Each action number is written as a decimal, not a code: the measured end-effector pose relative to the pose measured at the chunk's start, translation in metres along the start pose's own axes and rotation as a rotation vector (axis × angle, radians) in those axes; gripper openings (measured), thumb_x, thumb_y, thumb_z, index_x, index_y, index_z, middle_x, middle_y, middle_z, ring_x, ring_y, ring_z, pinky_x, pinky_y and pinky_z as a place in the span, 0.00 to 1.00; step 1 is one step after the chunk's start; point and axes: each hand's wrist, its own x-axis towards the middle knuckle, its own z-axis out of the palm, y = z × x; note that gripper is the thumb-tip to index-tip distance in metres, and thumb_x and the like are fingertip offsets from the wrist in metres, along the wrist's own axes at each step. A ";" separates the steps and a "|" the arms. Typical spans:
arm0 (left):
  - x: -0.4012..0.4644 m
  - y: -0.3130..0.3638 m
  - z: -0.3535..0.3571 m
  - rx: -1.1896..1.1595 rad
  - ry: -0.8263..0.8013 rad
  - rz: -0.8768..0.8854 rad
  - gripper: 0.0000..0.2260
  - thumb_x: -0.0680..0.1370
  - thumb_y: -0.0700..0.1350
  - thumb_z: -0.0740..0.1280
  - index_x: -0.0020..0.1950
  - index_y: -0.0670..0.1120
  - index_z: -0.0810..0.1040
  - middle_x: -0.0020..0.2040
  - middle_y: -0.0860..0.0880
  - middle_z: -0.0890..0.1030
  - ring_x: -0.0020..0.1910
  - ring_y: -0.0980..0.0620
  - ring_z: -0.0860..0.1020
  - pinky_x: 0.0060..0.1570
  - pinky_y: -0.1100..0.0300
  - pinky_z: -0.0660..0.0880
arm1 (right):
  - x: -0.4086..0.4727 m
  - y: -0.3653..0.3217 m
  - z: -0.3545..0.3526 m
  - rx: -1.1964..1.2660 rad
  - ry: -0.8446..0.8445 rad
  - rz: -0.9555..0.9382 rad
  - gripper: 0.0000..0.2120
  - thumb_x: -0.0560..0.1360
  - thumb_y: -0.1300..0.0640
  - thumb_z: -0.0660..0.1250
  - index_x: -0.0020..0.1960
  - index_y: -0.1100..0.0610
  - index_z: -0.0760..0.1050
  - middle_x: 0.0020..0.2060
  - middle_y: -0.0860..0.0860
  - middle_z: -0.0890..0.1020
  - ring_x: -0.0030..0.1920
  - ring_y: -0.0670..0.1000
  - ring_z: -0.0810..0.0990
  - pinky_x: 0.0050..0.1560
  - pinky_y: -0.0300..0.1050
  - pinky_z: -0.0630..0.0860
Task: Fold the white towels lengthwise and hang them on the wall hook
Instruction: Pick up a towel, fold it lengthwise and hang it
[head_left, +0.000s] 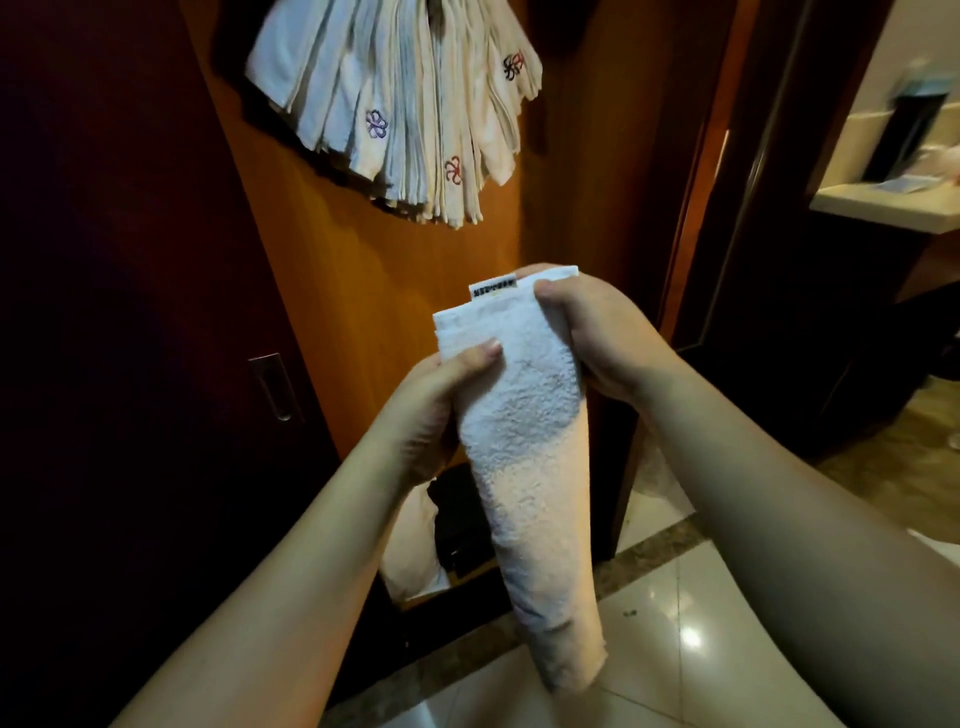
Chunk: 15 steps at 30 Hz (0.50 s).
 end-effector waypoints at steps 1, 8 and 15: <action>0.001 0.002 0.004 0.015 0.003 -0.016 0.16 0.72 0.46 0.71 0.57 0.41 0.81 0.53 0.41 0.85 0.51 0.44 0.84 0.53 0.52 0.80 | 0.002 0.002 -0.003 0.014 -0.005 0.010 0.11 0.71 0.54 0.62 0.42 0.51 0.84 0.43 0.51 0.85 0.48 0.52 0.81 0.56 0.51 0.74; 0.011 0.020 0.019 -0.033 0.167 -0.026 0.08 0.80 0.45 0.67 0.55 0.43 0.81 0.48 0.43 0.86 0.46 0.45 0.86 0.47 0.51 0.81 | -0.022 0.067 -0.032 0.314 -0.044 0.408 0.36 0.77 0.32 0.45 0.62 0.56 0.78 0.48 0.54 0.86 0.50 0.52 0.85 0.48 0.43 0.81; 0.019 0.041 0.017 -0.005 0.269 -0.011 0.08 0.81 0.47 0.67 0.57 0.45 0.80 0.46 0.46 0.87 0.45 0.48 0.86 0.43 0.53 0.81 | -0.062 0.127 -0.019 0.192 0.068 0.399 0.32 0.73 0.31 0.60 0.64 0.54 0.76 0.50 0.50 0.84 0.49 0.49 0.81 0.53 0.45 0.71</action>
